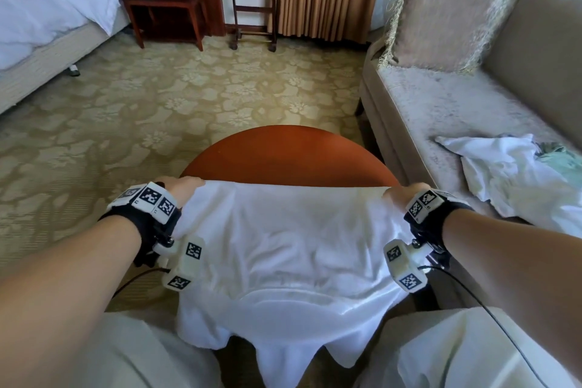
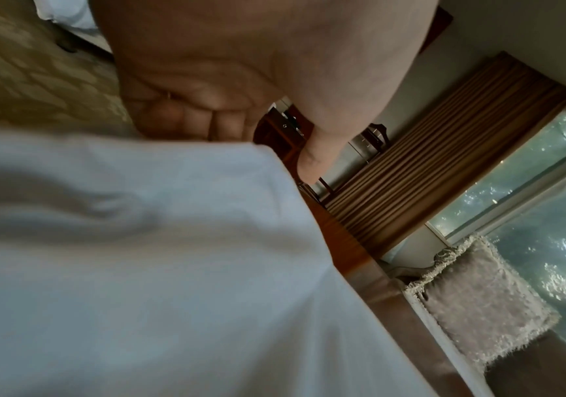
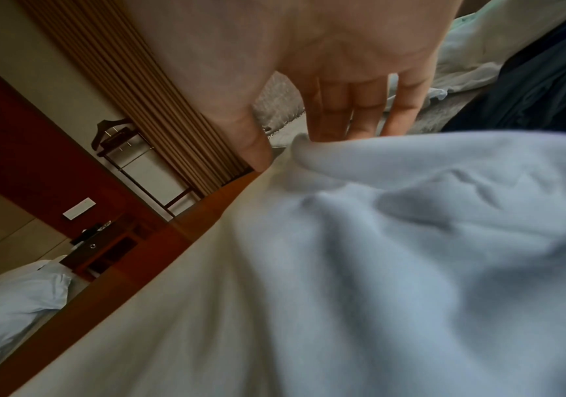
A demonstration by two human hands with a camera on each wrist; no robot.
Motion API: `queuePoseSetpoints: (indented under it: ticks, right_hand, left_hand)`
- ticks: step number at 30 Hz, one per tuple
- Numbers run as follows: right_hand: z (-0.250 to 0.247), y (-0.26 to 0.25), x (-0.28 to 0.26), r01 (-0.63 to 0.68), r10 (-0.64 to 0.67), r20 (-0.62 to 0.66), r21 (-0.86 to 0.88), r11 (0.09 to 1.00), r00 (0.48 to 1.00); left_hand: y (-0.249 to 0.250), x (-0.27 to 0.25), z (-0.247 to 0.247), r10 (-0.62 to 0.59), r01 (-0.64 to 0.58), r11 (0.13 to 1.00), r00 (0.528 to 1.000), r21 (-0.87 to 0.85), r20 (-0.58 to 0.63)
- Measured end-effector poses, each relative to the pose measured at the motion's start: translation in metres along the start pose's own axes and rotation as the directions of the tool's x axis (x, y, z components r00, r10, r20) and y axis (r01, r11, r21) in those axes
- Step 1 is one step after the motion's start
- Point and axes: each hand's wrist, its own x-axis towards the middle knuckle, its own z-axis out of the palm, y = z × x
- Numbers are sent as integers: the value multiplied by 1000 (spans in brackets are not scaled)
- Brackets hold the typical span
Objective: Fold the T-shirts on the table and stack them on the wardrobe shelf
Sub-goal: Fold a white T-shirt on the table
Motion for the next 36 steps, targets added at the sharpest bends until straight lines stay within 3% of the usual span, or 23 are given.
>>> queuePoseSetpoints:
  ticks: [6, 10, 14, 16, 19, 21, 25, 28, 32, 36]
  right_hand:
    - [0, -1, 16, 0, 4, -61, 73, 997, 998]
    - [-2, -2, 19, 14, -11, -69, 54, 998, 998]
    - [-6, -9, 26, 30, -9, -131, 160, 987, 991]
    - [-6, -16, 30, 63, -25, -172, 215, 975, 985]
    - [-5, -34, 38, 95, -30, -243, 260, 961, 970]
    - [-4, -49, 42, 114, -27, -277, 305, 946, 960]
    - [3, -64, 44, 118, -65, -198, 267, 957, 978]
    - [10, -65, 30, 73, -46, -153, 176, 982, 987]
    - [24, -64, -2, 61, -98, -272, -142, 988, 957]
    - [38, -60, -37, 184, -254, -169, -348, 919, 952]
  left_hand:
    - [10, 12, 9, 43, -43, 998, 999, -54, -9]
    - [15, 22, 9, 35, -35, 999, 999, 0, -1]
    - [23, 35, 4, 93, -97, 991, 995, 90, 48]
    - [23, 47, 2, 117, -120, 991, 992, 57, 44]
    - [25, 60, -4, 142, -149, 976, 988, -156, -51]
    - [26, 66, -2, 169, -176, 975, 984, -136, -58]
    - [31, 55, 2, 176, -194, 961, 979, -195, -107]
    - [27, 43, 3, 214, -230, 969, 963, -86, -165]
    - [16, 14, -9, 251, -224, 966, 937, 132, -245]
    - [-6, -22, -11, 434, -311, 809, 888, 498, -152]
